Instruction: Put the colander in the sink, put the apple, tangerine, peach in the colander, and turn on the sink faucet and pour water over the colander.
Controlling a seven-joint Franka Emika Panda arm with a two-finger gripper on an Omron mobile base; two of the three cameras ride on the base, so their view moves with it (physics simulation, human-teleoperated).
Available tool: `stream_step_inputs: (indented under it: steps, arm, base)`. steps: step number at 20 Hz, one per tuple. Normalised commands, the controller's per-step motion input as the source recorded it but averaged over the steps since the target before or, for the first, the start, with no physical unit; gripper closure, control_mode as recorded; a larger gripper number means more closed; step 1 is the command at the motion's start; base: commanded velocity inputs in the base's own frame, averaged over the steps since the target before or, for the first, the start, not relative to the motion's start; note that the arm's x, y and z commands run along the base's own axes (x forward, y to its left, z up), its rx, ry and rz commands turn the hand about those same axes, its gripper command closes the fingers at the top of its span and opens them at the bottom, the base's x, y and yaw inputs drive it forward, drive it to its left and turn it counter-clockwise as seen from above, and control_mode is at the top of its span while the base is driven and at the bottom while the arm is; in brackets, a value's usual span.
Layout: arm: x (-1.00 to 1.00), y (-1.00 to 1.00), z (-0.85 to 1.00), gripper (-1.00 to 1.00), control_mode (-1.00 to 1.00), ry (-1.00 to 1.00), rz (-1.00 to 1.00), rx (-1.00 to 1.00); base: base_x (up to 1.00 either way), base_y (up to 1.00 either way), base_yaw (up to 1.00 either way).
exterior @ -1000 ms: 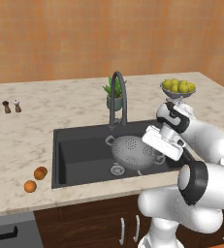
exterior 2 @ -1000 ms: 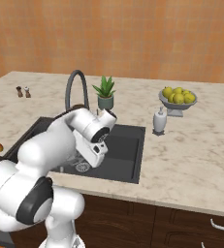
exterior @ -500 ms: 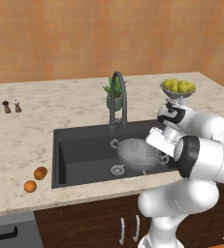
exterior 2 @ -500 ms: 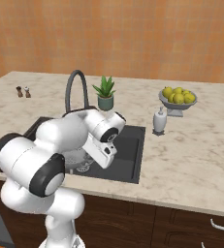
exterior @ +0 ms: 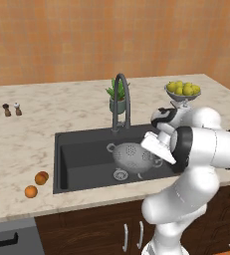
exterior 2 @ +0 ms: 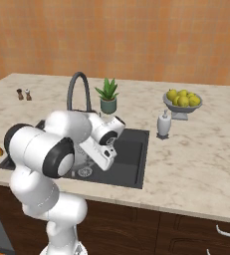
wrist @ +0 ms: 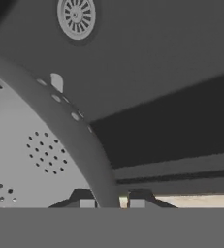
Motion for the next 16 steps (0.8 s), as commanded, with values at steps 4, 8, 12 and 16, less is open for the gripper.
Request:
stream_step_inputs:
  steps: [4,8,12,16]
  arm:
    - [0.28,0.0,-0.51,1.0,-1.0,0.0,-0.02,-0.05]
    - [0.24,0.0,-0.51,1.0,-1.0,0.0,-0.02,-0.04]
    - [0.0,0.0,-0.13,1.0,-1.0,-0.14,-0.02,-0.03]
    - [0.0,0.0,0.01,1.0,-1.0,-0.32,-0.03,-0.01]
  base:
    - [0.0,0.0,0.0]
    - [0.0,0.0,0.0]
    - [0.0,0.0,0.0]
    - [0.0,0.0,0.0]
